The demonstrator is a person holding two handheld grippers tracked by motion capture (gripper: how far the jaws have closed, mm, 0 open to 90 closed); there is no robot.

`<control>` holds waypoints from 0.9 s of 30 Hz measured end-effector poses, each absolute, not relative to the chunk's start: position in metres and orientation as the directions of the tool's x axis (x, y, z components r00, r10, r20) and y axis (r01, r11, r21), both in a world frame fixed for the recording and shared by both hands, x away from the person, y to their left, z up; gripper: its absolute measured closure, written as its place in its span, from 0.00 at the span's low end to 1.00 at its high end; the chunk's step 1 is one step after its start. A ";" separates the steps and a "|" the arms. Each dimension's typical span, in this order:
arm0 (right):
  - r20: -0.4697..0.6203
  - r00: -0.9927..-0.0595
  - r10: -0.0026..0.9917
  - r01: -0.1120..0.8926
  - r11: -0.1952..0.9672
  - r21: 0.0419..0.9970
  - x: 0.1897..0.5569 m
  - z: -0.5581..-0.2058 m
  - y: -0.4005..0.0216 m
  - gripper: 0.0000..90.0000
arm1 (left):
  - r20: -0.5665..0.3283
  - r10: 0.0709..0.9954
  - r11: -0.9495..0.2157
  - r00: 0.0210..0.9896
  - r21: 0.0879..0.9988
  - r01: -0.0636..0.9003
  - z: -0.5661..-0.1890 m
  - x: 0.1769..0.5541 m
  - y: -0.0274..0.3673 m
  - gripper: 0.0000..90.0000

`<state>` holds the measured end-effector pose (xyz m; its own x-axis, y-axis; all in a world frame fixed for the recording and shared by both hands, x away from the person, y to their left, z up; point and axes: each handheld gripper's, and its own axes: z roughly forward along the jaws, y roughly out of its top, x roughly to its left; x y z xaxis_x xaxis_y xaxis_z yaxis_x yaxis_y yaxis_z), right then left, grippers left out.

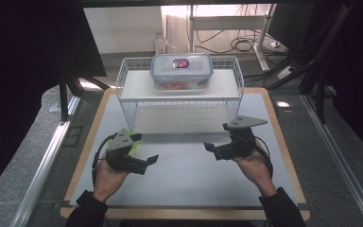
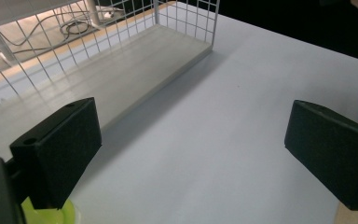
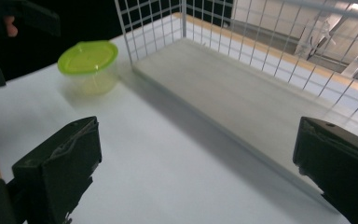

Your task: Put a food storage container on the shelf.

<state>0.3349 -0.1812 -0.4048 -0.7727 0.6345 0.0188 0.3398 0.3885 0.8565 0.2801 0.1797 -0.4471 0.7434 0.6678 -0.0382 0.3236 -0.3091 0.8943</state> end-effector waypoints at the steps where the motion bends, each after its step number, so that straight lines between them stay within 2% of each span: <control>1: 0.011 -0.772 0.635 0.337 0.395 0.855 0.334 -0.407 -0.181 0.00 | -0.027 0.671 -0.319 0.741 0.891 0.322 -0.450 0.279 0.180 0.04; 16: 0.049 -0.781 0.622 0.356 0.380 0.854 0.309 -0.444 -0.190 0.00 | -0.015 0.675 -0.347 0.738 0.876 0.335 -0.488 0.261 0.177 0.04; 20: 0.046 -0.774 0.632 0.363 0.383 0.849 0.303 -0.453 -0.193 0.00 | 0.015 0.687 -0.366 0.726 0.871 0.328 -0.494 0.255 0.178 0.04; 27: 0.043 -0.760 0.648 0.379 0.390 0.839 0.289 -0.467 -0.197 0.00 | 0.009 0.688 -0.375 0.726 0.860 0.345 -0.506 0.245 0.177 0.04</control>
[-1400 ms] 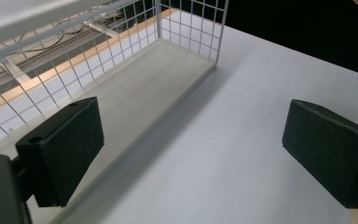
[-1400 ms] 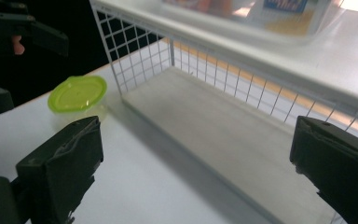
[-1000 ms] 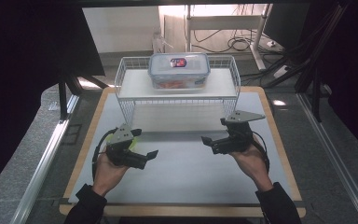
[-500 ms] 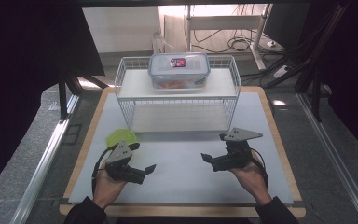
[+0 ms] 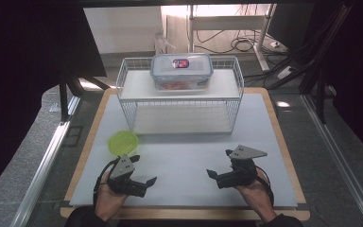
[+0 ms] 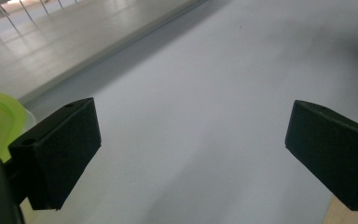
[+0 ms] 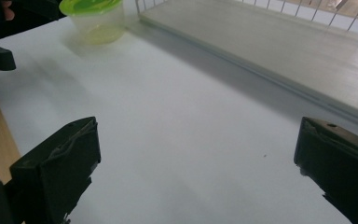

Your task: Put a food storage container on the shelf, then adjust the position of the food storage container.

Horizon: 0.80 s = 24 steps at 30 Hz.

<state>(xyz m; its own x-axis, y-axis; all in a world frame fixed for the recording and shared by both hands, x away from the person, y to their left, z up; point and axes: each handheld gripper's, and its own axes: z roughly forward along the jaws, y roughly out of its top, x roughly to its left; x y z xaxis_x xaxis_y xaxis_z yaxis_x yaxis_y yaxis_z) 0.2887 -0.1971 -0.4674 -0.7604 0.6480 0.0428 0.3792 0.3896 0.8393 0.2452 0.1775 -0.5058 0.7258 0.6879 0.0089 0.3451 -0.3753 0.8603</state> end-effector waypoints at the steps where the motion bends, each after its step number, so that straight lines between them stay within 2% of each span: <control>1: 0.044 -0.762 0.646 0.380 0.392 0.837 0.287 -0.470 -0.198 0.00 | 0.007 0.686 -0.379 0.728 0.857 0.349 -0.508 0.244 0.177 0.04; 7: 0.046 -0.766 0.641 0.413 0.436 0.800 0.280 -0.485 -0.200 0.00 | 0.022 0.674 -0.429 0.738 0.826 0.367 -0.517 0.244 0.171 0.03; 16: 0.053 -0.738 0.673 0.434 0.413 0.801 0.284 -0.488 -0.206 0.00 | -0.041 0.706 -0.374 0.707 0.826 0.421 -0.510 0.252 0.181 0.03; 20: 0.047 -0.733 0.678 0.435 0.415 0.799 0.285 -0.489 -0.207 0.00 | -0.046 0.725 -0.354 0.687 0.831 0.430 -0.502 0.257 0.191 0.13; 24: 0.041 -0.732 0.680 0.437 0.423 0.794 0.285 -0.490 -0.207 0.01 | -0.058 0.737 -0.327 0.673 0.841 0.430 -0.494 0.265 0.202 0.34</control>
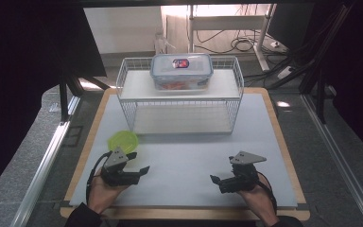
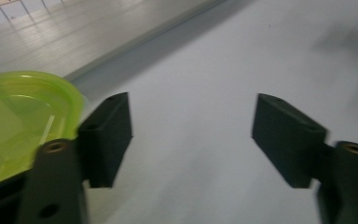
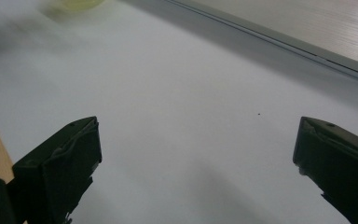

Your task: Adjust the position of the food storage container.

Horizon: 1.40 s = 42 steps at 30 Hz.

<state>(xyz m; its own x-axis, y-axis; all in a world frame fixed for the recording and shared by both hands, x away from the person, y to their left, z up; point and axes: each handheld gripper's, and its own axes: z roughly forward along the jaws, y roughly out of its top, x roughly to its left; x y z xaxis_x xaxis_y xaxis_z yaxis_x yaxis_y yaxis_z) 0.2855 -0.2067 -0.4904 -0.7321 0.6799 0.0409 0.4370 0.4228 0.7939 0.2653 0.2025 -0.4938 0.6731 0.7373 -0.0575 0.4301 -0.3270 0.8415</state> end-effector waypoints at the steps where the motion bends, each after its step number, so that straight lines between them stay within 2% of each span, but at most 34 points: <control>1: 0.039 -0.732 0.680 0.437 0.425 0.793 0.286 -0.491 -0.206 0.01 | -0.072 0.736 -0.316 0.673 0.843 0.436 -0.492 0.268 0.207 0.40; 6: 0.034 -0.735 0.677 0.433 0.430 0.792 0.286 -0.491 -0.206 0.01 | -0.074 0.784 -0.286 0.617 0.838 0.464 -0.484 0.282 0.229 0.70; 9: 0.027 -0.737 0.676 0.432 0.439 0.788 0.285 -0.492 -0.205 0.02 | -0.124 0.801 -0.221 0.586 0.848 0.482 -0.479 0.295 0.250 0.92; 11: 0.022 -0.738 0.675 0.429 0.443 0.788 0.285 -0.493 -0.204 0.02 | -0.139 0.819 -0.195 0.557 0.846 0.497 -0.476 0.304 0.264 0.99; 17: 0.024 -0.737 0.675 0.431 0.443 0.786 0.286 -0.494 -0.204 0.03 | -0.130 0.870 -0.153 0.477 0.847 0.509 -0.475 0.326 0.291 1.00; 24: 0.025 -0.742 0.670 0.434 0.450 0.780 0.286 -0.495 -0.203 0.03 | -0.115 0.904 -0.143 0.411 0.826 0.545 -0.493 0.349 0.308 1.00; 31: 0.018 -0.744 0.668 0.435 0.464 0.772 0.286 -0.497 -0.203 0.03 | -0.131 0.910 -0.138 0.393 0.798 0.587 -0.511 0.365 0.312 1.00; 42: 0.016 -0.747 0.665 0.433 0.469 0.770 0.286 -0.497 -0.202 0.03 | -0.112 0.910 -0.174 0.399 0.770 0.614 -0.516 0.356 0.301 1.00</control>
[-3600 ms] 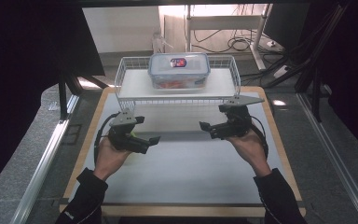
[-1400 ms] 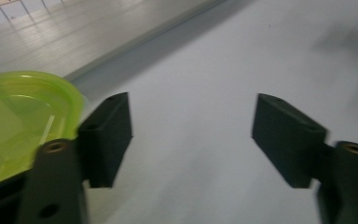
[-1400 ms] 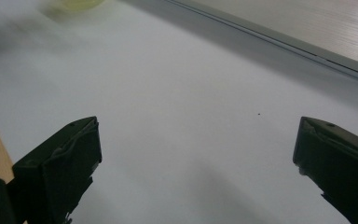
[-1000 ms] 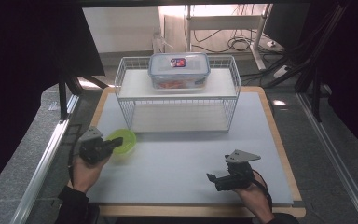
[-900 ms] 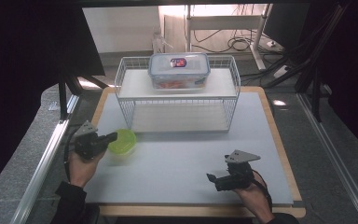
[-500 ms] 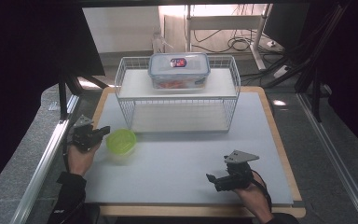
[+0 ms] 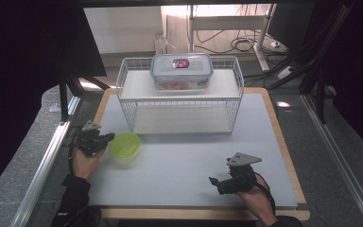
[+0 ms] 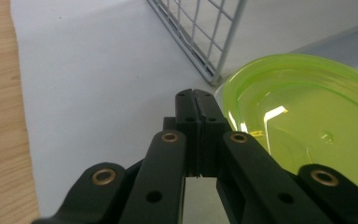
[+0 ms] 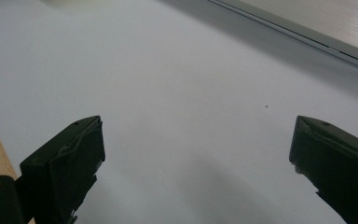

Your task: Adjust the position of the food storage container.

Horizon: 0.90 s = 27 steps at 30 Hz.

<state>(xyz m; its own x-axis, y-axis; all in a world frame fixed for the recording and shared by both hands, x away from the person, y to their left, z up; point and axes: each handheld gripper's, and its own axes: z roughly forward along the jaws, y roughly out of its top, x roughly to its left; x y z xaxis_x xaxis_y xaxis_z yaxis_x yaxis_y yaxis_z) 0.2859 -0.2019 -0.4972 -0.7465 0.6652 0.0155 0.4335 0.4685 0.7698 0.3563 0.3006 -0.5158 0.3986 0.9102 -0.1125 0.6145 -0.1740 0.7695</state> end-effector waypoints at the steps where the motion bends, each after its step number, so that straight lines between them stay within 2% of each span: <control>1: 0.016 -0.747 0.664 0.435 0.470 0.768 0.286 -0.497 -0.202 0.03 | -0.112 0.910 -0.175 0.398 0.768 0.616 -0.516 0.355 0.299 1.00; 13: 0.015 -0.747 0.665 0.439 0.476 0.762 0.286 -0.498 -0.201 0.03 | -0.148 0.899 -0.164 0.411 0.758 0.632 -0.515 0.336 0.276 1.00; 24: 0.012 -0.747 0.665 0.444 0.484 0.754 0.286 -0.500 -0.201 0.03 | -0.214 0.854 -0.169 0.475 0.748 0.641 -0.514 0.314 0.241 1.00; 27: 0.014 -0.744 0.668 0.447 0.482 0.753 0.287 -0.500 -0.201 0.03 | -0.201 0.852 -0.185 0.483 0.749 0.637 -0.514 0.313 0.239 1.00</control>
